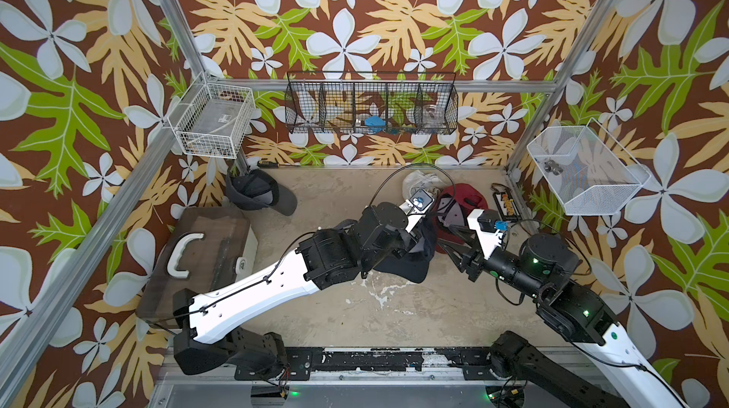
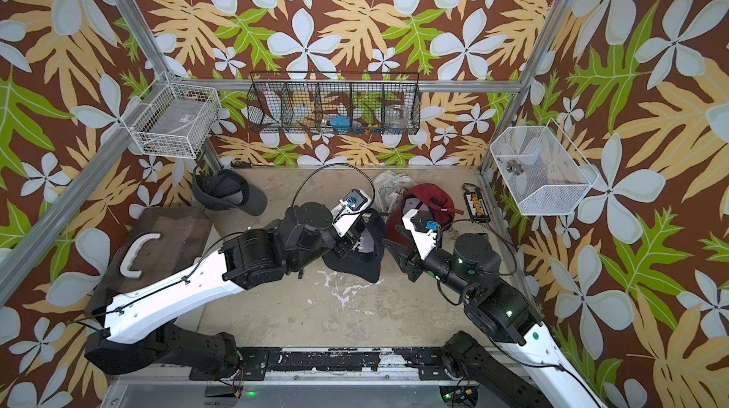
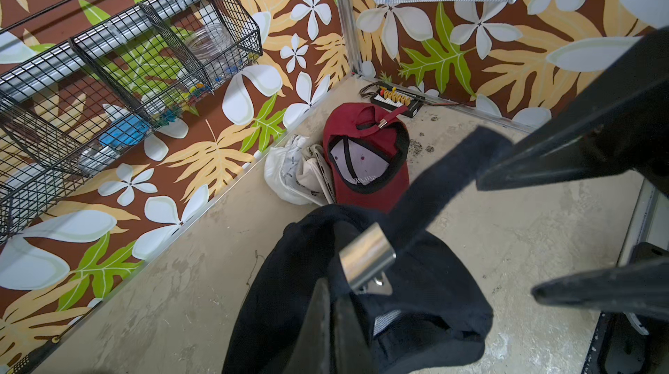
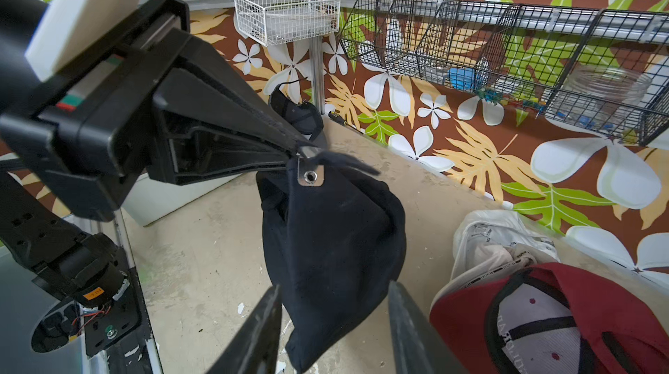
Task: Open the adjustable buckle of the baseball cap
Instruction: Pull the adjustable strap on the baseball cap.
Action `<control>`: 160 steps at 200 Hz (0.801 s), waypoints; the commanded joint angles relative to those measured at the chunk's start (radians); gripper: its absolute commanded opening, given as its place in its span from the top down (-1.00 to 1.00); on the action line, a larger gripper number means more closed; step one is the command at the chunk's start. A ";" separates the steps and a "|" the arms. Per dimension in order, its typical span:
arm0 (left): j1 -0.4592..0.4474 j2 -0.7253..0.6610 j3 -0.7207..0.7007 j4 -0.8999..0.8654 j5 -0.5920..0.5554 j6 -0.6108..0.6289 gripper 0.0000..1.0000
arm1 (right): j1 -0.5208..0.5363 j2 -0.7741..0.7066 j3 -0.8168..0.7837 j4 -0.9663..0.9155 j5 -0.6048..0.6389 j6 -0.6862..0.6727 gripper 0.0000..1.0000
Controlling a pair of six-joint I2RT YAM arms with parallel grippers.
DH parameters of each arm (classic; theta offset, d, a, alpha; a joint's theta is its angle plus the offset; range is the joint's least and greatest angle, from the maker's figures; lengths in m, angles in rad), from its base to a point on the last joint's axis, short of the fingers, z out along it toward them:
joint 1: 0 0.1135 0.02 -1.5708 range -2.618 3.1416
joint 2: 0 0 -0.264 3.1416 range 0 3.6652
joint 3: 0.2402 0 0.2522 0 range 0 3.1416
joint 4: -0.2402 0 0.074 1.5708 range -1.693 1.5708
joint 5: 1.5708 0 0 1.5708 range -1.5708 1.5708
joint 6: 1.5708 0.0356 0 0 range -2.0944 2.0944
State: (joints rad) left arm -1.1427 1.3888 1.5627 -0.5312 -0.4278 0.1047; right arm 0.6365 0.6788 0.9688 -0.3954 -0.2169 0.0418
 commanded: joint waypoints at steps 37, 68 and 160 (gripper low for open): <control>-0.003 0.005 0.013 -0.010 0.007 -0.021 1.00 | 0.028 0.028 0.002 0.045 0.050 -0.031 -0.02; -0.003 0.007 0.018 -0.014 0.016 -0.027 1.00 | 0.070 0.051 0.007 0.056 0.092 -0.044 -0.05; -0.018 0.017 0.050 -0.059 0.037 -0.034 1.00 | 0.251 0.146 0.038 0.092 0.368 -0.107 -0.03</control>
State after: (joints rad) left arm -1.1553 1.4059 1.5993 -0.5800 -0.4049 0.0776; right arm 0.8841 0.8162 0.9974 -0.3408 0.0830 -0.0433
